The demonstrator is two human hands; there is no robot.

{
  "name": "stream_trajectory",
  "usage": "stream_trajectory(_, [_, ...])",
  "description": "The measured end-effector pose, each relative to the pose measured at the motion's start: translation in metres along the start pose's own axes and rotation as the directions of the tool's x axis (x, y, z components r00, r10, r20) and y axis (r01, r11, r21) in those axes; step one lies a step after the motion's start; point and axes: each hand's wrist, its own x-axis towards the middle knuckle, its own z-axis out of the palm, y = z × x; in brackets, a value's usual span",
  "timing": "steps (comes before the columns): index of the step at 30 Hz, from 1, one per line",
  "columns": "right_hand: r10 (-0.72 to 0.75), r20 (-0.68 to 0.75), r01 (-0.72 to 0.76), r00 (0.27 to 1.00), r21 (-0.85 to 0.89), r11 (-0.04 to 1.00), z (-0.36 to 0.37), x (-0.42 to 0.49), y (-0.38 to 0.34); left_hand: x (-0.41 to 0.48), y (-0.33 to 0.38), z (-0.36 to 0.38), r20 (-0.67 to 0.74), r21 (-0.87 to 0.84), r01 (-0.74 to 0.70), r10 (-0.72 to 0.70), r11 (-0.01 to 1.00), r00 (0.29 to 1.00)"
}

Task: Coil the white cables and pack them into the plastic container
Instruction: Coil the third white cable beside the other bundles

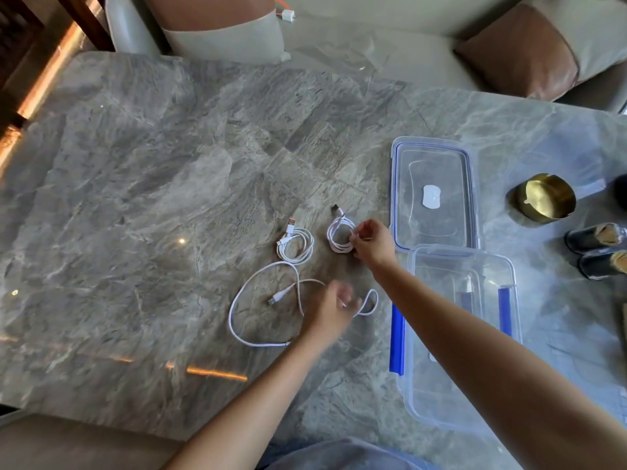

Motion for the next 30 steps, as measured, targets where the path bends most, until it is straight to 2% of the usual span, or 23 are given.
stream_trajectory(2, [-0.010, 0.007, 0.010, 1.000, -0.003, 1.000, 0.001, 0.000, -0.003, -0.008, -0.007, 0.003, 0.036, 0.254, -0.068, 0.061, 0.965, 0.998])
stream_trajectory(3, [-0.015, 0.011, 0.015, 1.000, -0.007, 1.000, 0.001, -0.001, -0.004, -0.012, -0.008, 0.004, 0.054, 0.309, -0.098, 0.086, 0.946, 0.995])
stream_trajectory(8, [-0.049, -0.028, 0.048, 0.998, -0.040, 0.998, -0.004, -0.010, -0.003, -0.021, -0.003, 0.001, 0.133, 0.302, -0.174, 0.140, 0.937, 0.981])
stream_trajectory(10, [-0.120, -0.016, 0.119, 0.993, -0.043, 0.992, -0.008, -0.021, -0.005, -0.024, -0.004, -0.002, 0.135, 0.339, -0.201, 0.164, 0.919, 0.977])
stream_trajectory(12, [-0.242, 0.073, 0.251, 0.968, -0.166, 0.954, -0.010, -0.034, -0.005, -0.027, -0.010, -0.007, 0.127, 0.361, -0.235, 0.202, 0.902, 0.971])
stream_trajectory(14, [-0.294, 0.271, 0.374, 0.916, -0.322, 0.870, -0.007, -0.048, -0.004, -0.031, -0.014, -0.012, 0.131, 0.355, -0.260, 0.228, 0.898, 0.965])
stream_trajectory(16, [-0.230, 0.453, 0.438, 0.861, -0.433, 0.788, 0.001, -0.062, 0.001, -0.037, -0.019, -0.017, 0.156, 0.377, -0.270, 0.227, 0.886, 0.961])
stream_trajectory(19, [-0.183, 0.497, 0.481, 0.848, -0.577, 0.660, 0.013, -0.080, 0.015, -0.047, -0.031, -0.020, 0.159, 0.388, -0.249, 0.202, 0.887, 0.967])
stream_trajectory(21, [-0.210, 0.458, 0.477, 0.864, -0.606, 0.636, 0.018, -0.090, 0.023, -0.052, -0.041, -0.022, 0.103, 0.343, -0.209, 0.185, 0.916, 0.977])
stream_trajectory(24, [-0.168, 0.422, 0.411, 0.891, -0.591, 0.694, 0.020, -0.098, 0.026, -0.055, -0.055, -0.029, 0.007, 0.249, -0.102, 0.103, 0.963, 0.995])
stream_trajectory(27, [-0.143, 0.467, 0.390, 0.873, -0.490, 0.779, 0.013, -0.106, 0.017, -0.053, -0.054, -0.038, -0.062, 0.007, 0.004, -0.004, 1.000, 0.998])
stream_trajectory(30, [-0.221, 0.513, 0.449, 0.829, -0.377, 0.810, 0.004, -0.122, 0.004, -0.050, -0.038, -0.042, -0.133, -0.210, 0.051, -0.081, 0.976, 0.988])
